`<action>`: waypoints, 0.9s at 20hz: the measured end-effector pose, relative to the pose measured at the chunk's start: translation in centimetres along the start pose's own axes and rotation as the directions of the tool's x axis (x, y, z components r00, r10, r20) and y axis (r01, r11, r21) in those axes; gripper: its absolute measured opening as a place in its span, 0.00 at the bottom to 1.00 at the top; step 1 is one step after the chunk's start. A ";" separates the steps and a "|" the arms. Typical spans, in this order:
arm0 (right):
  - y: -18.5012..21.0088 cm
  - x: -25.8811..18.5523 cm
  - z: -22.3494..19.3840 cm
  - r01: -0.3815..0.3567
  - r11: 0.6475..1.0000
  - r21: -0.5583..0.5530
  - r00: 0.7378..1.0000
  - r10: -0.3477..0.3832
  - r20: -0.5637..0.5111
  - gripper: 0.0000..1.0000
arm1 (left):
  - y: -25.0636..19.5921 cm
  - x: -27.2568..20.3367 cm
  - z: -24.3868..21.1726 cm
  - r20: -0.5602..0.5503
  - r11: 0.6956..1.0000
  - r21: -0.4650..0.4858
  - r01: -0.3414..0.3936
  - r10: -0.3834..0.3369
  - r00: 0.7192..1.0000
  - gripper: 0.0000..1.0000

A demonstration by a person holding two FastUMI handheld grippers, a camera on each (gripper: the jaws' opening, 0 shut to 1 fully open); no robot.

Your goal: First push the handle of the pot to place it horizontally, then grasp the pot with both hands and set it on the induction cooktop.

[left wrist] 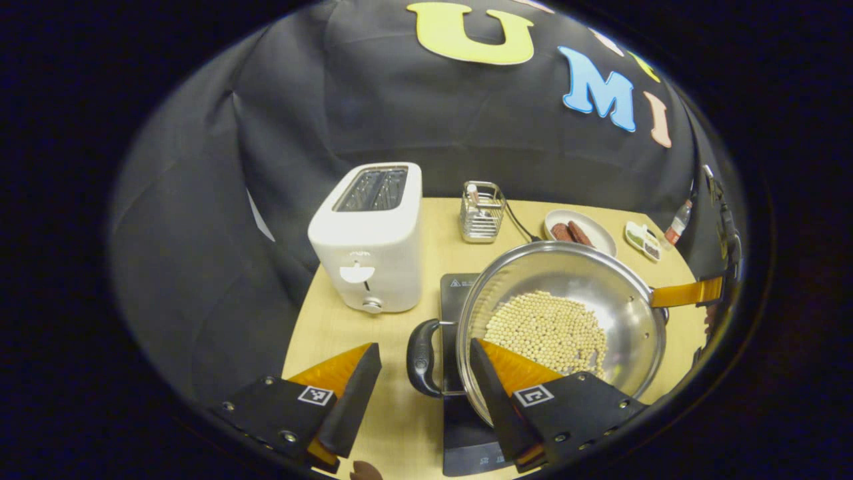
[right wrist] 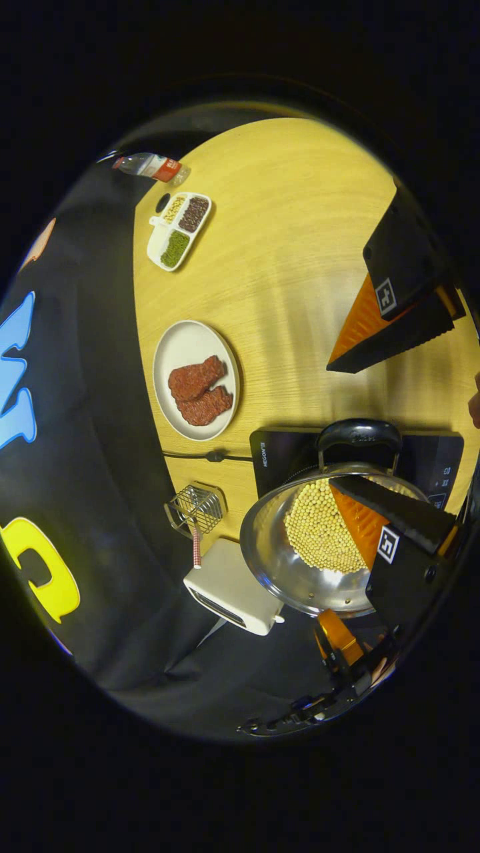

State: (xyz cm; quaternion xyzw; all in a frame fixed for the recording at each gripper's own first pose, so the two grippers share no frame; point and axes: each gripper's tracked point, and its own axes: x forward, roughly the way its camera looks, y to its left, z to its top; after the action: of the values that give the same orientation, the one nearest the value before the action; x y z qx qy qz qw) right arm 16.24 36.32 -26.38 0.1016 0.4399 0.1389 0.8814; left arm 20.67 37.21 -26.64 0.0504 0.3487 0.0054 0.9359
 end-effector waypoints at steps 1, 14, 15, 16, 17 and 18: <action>-0.7 -1.0 0.0 0.018 1.000 -0.019 1.000 -0.018 0.017 0.99 | -0.3 -1.0 0.5 0.018 1.000 0.002 -0.006 0.006 1.000 0.82; -11.2 -15.6 2.4 0.107 0.993 -0.051 0.963 -0.091 0.254 0.98 | -11.1 -14.4 7.9 0.263 0.996 -0.073 -0.054 0.072 0.962 0.80; -12.4 -16.8 2.7 0.124 0.991 -0.054 0.956 -0.104 0.276 0.98 | -12.5 -15.3 8.3 0.284 0.995 -0.091 -0.050 0.074 0.956 0.82; -13.8 -17.7 3.4 0.132 0.990 -0.058 0.948 -0.109 0.300 0.98 | -13.8 -16.3 8.6 0.302 0.993 -0.109 -0.054 0.085 0.950 0.82; -14.7 -19.0 3.9 0.132 0.989 -0.065 0.940 -0.104 0.326 0.98 | -15.3 -17.5 8.9 0.324 0.991 -0.126 -0.051 0.090 0.942 0.82; -15.9 -20.4 4.1 0.138 0.988 -0.066 0.930 -0.106 0.351 0.98 | -16.9 -18.5 9.2 0.348 0.989 -0.140 -0.048 0.095 0.933 0.82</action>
State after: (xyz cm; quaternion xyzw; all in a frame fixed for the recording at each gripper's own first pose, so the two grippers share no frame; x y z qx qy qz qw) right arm 10.32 14.34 -13.47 0.0572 0.2768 0.0835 0.9556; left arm 12.26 18.76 -9.36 0.0027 0.1715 0.0528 0.9838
